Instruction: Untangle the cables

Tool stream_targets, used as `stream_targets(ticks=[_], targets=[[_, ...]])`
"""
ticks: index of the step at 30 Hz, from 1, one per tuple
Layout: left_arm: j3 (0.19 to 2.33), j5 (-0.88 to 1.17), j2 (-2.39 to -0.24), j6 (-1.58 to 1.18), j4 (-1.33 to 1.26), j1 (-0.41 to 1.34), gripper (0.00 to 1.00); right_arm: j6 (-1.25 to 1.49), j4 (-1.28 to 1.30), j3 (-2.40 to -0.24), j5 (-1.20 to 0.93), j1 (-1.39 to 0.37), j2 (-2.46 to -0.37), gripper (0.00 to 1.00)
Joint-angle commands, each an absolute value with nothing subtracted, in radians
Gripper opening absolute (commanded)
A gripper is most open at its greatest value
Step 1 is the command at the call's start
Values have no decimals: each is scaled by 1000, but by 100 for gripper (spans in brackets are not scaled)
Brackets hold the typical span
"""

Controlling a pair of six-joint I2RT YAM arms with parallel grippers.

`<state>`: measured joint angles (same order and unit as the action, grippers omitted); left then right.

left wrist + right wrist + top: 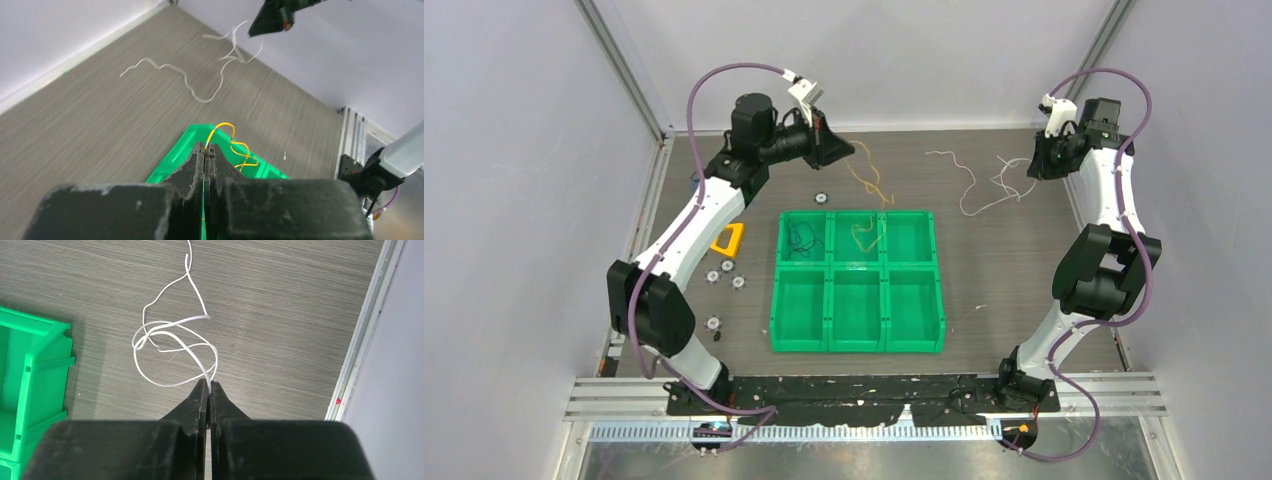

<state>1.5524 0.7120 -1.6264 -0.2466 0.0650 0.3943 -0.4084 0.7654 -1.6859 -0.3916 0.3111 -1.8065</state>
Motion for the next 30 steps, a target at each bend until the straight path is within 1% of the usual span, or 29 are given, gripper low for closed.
stream_targets(ticks=[1,6,10,14,20,24,30], targets=[[1476,692,-1570,-186,134,332,0,-407,759,-1716,-402,307,-1792,5],[1396,665,-1530,-70,212,308,0,-409,764,-1712,-403,306,-1793,5],[1405,611,-1592,10,300,324,0,-398,763,-1722,-419,305,-1802,5],[1464,553,-1680,147,410,388,0,-398,772,-1726,-458,304,-1797,5],[1484,333,-1778,303,436,525,0,-418,780,-1689,-489,285,-1766,6],[1518,235,-1863,359,476,591,0,-427,792,-1683,-494,277,-1762,5],[1595,212,-1991,379,570,635,0,-454,830,-1681,-524,259,-1764,5]])
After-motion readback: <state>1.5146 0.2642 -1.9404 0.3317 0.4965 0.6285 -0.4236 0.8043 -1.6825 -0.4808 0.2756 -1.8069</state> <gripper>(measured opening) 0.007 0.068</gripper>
